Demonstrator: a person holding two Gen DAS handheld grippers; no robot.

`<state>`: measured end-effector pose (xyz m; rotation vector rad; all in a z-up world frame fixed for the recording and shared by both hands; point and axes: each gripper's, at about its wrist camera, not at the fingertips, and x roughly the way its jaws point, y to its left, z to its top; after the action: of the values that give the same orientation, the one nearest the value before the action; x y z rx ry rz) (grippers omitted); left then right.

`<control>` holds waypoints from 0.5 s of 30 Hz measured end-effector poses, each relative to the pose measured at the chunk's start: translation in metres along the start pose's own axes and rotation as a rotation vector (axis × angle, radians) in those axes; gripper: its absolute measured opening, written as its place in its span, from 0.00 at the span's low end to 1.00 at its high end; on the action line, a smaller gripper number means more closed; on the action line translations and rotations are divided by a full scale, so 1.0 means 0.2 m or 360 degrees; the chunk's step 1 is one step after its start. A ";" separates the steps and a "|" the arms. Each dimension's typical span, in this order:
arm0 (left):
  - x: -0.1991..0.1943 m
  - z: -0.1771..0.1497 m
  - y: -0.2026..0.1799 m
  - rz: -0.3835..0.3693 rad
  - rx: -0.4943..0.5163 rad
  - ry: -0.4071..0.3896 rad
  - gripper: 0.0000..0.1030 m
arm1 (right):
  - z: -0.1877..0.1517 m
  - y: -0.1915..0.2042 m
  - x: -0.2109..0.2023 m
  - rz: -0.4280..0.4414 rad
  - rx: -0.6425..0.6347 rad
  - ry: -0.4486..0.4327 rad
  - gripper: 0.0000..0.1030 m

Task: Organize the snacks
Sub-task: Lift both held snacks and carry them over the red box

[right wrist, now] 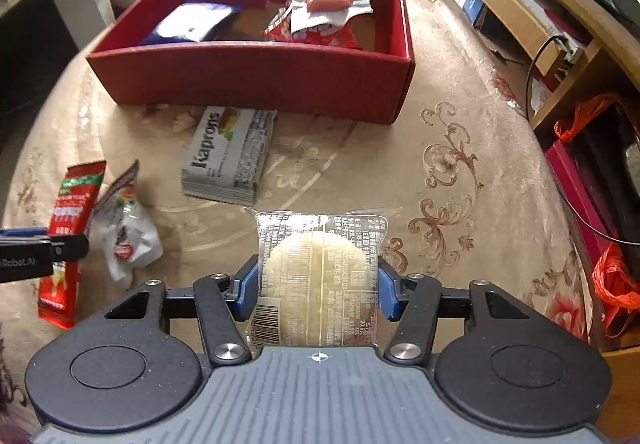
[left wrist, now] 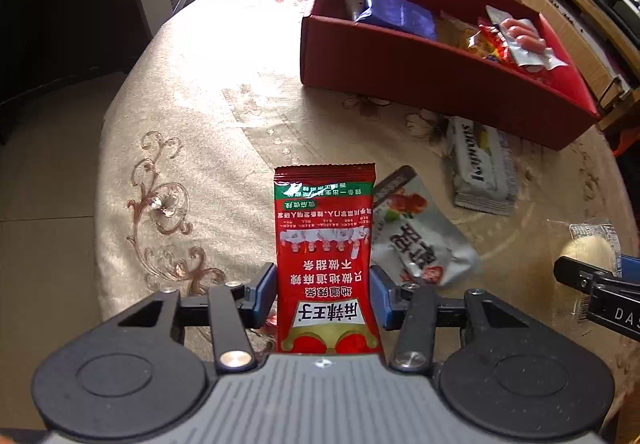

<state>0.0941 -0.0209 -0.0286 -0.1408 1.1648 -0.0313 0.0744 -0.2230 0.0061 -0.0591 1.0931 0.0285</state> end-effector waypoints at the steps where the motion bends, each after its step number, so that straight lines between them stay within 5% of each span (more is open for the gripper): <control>1: -0.02 0.00 0.00 -0.0015 0.0002 -0.0009 0.42 | 0.00 0.00 -0.02 0.0005 0.0009 -0.0019 0.62; 15: -0.12 0.20 -0.09 -0.0178 0.0049 -0.0114 0.42 | 0.15 0.05 -0.09 0.0086 0.0032 -0.0148 0.62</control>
<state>0.1219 -0.0321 0.0102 -0.1786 1.0837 -0.1416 0.0924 -0.2114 0.0360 -0.0101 1.0019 0.0685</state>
